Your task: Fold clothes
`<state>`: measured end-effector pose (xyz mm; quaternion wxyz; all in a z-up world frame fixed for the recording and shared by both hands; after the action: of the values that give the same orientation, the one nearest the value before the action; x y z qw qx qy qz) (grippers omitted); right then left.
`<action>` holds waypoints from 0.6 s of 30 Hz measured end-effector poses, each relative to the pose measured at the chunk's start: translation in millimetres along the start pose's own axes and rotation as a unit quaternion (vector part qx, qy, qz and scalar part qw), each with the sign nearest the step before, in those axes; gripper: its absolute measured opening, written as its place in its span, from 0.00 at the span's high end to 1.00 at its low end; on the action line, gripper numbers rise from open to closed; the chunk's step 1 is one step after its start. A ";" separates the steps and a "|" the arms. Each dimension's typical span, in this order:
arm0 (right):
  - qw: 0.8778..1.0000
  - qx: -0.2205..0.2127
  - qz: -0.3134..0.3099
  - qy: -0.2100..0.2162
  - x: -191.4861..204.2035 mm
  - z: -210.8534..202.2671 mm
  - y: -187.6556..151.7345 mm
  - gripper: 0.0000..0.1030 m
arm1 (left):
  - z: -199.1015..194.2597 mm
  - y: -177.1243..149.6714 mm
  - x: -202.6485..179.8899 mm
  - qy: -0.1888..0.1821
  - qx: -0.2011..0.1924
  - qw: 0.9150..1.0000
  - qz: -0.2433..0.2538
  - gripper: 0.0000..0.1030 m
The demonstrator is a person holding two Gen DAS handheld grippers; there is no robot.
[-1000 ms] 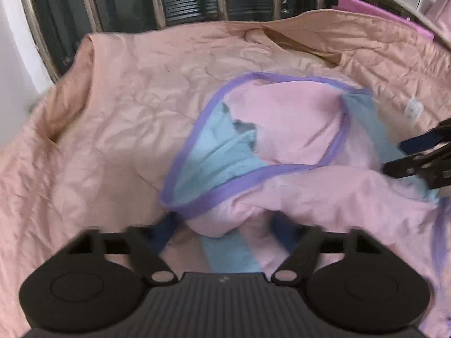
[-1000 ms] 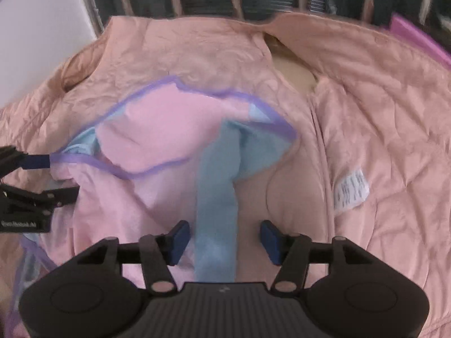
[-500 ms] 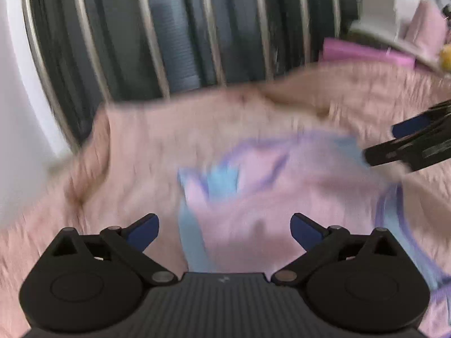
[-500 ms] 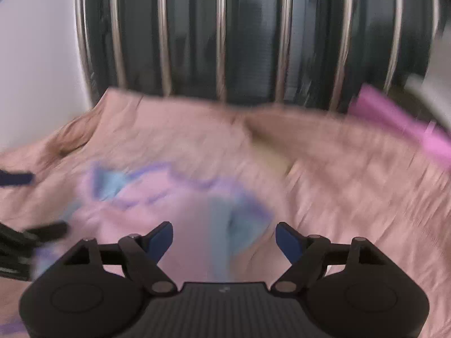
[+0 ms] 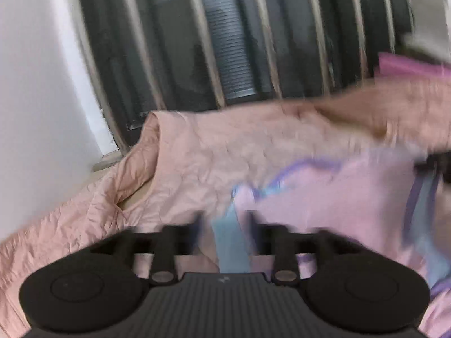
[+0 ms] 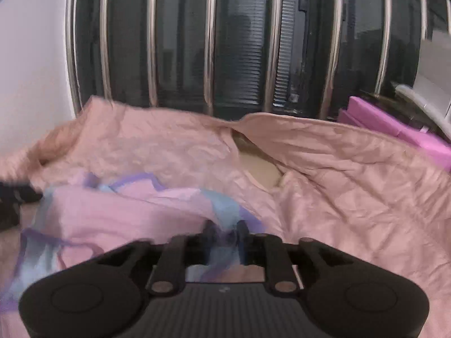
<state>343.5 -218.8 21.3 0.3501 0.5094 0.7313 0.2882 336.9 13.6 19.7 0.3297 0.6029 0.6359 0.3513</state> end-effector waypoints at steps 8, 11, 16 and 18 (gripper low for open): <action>0.982 0.131 -0.005 0.135 10.9 -11.2 -9.1 0.23 | 18.3 -36.1 7.7 -0.057 0.151 0.986 -0.027 0.22; 0.978 0.159 -0.018 0.137 20.7 4.7 -22.1 0.34 | 35.0 -49.3 0.7 -0.031 0.161 0.986 -0.009 0.24; 0.985 0.125 -0.042 0.108 31.0 26.1 -25.6 0.91 | 38.4 -39.2 -10.8 -0.025 0.101 0.994 -0.017 0.98; 0.992 0.093 -0.034 0.079 28.1 30.5 -19.7 0.97 | 36.8 -29.4 -14.9 -0.003 0.051 0.999 -0.020 0.97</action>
<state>350.7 -196.4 -18.2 0.2521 0.4906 0.7970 0.2461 353.1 -0.3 -24.9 0.3074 0.6075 0.6635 0.3101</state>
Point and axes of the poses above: each gripper's, at about its wrist camera, not at the fingertips, and z roughly the way its jaws point, x to its left, y to its top, the point moved 7 cm from there along z, roughly the way its jaws point, and after that the axes turned 13 degrees about -z, right-handed, at the moved point
